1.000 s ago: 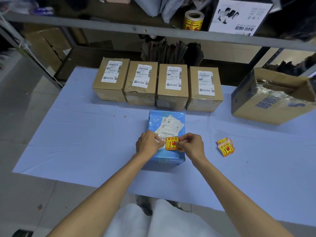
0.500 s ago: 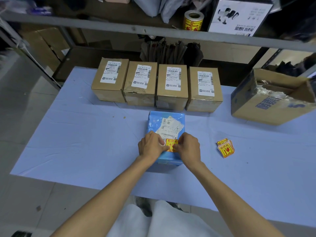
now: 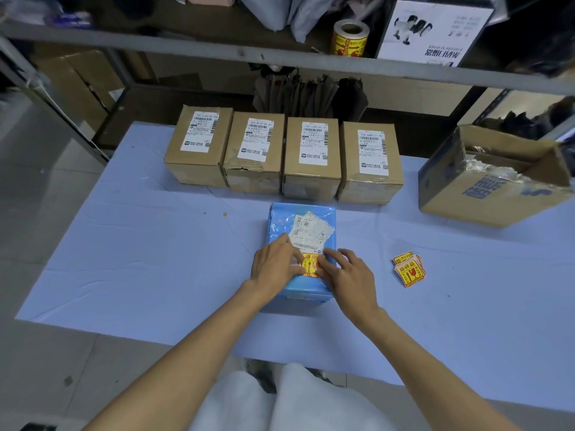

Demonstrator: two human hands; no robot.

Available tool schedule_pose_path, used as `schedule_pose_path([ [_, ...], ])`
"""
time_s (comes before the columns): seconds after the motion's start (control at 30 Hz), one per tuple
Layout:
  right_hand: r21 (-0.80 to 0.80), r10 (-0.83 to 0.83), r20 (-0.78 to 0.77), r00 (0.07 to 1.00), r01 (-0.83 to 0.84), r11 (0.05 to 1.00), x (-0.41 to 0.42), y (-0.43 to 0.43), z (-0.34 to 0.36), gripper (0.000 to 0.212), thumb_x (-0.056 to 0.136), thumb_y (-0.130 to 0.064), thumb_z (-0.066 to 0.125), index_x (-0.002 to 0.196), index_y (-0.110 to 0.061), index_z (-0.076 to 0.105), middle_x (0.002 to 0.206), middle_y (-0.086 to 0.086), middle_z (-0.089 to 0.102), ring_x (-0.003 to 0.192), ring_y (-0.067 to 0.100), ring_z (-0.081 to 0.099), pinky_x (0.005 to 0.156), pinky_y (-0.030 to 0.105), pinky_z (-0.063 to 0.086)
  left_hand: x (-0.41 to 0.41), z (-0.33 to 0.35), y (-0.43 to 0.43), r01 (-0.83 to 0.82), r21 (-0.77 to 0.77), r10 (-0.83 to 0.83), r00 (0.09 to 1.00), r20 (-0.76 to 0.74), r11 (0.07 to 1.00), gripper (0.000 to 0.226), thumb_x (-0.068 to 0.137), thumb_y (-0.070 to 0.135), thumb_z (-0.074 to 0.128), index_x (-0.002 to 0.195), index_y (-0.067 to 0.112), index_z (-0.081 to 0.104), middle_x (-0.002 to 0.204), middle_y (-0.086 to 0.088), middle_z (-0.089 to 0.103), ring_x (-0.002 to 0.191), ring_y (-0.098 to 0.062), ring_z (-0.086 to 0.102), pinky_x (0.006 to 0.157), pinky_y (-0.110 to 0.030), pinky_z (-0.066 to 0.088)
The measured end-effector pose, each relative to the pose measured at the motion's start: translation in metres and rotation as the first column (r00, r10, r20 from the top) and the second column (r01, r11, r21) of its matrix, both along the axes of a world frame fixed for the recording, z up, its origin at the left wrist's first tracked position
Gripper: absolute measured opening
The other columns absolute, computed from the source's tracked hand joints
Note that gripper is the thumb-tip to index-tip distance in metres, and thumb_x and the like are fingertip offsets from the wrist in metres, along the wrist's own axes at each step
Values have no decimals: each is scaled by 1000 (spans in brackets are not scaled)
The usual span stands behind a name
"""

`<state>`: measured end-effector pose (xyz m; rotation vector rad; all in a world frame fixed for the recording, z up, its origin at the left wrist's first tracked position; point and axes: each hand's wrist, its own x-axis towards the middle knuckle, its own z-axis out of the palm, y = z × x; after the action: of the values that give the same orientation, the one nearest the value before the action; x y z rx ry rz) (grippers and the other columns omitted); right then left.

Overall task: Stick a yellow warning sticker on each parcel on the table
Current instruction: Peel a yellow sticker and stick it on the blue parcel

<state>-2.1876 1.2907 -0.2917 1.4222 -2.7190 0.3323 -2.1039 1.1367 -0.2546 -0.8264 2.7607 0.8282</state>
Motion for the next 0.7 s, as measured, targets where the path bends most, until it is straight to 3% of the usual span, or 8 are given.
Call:
schedule_pose_path([
  [0.07, 6, -27, 24, 999, 27, 1000, 5, -1, 1, 37, 91, -40, 45, 91, -17, 74, 108, 2, 72, 90, 26, 68, 55, 29, 54, 1, 0, -1, -11, -2, 11, 1000, -5, 1000, 32, 77, 40, 75, 106, 25, 71, 110, 0, 56, 100, -22, 59, 80, -34, 46],
  [0.13, -3, -54, 108, 993, 54, 999, 10, -2, 0, 39, 88, -47, 54, 97, -15, 73, 113, 3, 70, 96, 24, 66, 60, 30, 56, 2, 0, -1, -16, -12, 16, 1000, -6, 1000, 32, 77, 40, 75, 106, 26, 70, 110, 0, 56, 101, -22, 59, 80, -34, 45],
  [0.2, -30, -84, 203, 976, 92, 995, 10, -4, -1, 33, 84, -41, 68, 102, -14, 73, 115, 3, 68, 102, 25, 62, 63, 33, 57, 2, -2, -1, -18, -9, 18, 1000, -6, 1000, 34, 77, 41, 75, 107, 26, 70, 110, 0, 56, 101, -21, 58, 78, -32, 44],
  [0.27, -51, -117, 268, 956, 135, 989, 9, -7, 2, 22, 87, -24, 69, 106, -14, 72, 118, 4, 65, 107, 27, 57, 67, 37, 56, 1, -5, 0, -49, 41, 50, 998, -24, 998, 36, 76, 42, 75, 107, 25, 70, 108, 1, 56, 99, -18, 57, 77, -29, 43],
  [0.37, -92, -124, 364, 923, 168, 981, 4, -13, 10, 32, 87, -5, 60, 117, -11, 68, 117, 6, 62, 110, 27, 51, 80, 36, 50, -1, -5, -1, -201, 404, 269, 956, -119, 892, 28, 80, 30, 73, 106, 20, 71, 110, 0, 63, 91, -14, 59, 80, -26, 49],
  [0.47, -294, -5, 600, 800, 225, 929, 2, -20, 36, 33, 91, -17, 64, 122, -9, 63, 109, 1, 65, 99, 17, 61, 82, 20, 49, -9, 9, -6, -206, 687, 395, 910, -127, 696, 24, 86, 7, 59, 108, 13, 69, 111, -7, 66, 83, -14, 64, 74, -19, 53],
  [0.57, -415, 42, 722, 691, 384, 825, -2, -34, 60, 26, 88, -20, 69, 113, -10, 67, 99, -6, 66, 86, 7, 66, 74, 14, 51, -22, 27, -12, -164, 704, 417, 886, -202, 691, 23, 85, 0, 59, 106, 9, 65, 106, -8, 66, 81, -12, 64, 74, -21, 54],
  [0.7, -374, -28, 822, 568, 577, 726, -22, -48, 71, 16, 85, -14, 72, 98, -6, 72, 88, 6, 72, 80, 21, 69, 70, 29, 58, -36, 46, -13, -132, 717, 462, 839, -287, 685, 9, 89, 5, 62, 89, 14, 62, 80, -3, 67, 65, -9, 61, 62, -15, 48],
])
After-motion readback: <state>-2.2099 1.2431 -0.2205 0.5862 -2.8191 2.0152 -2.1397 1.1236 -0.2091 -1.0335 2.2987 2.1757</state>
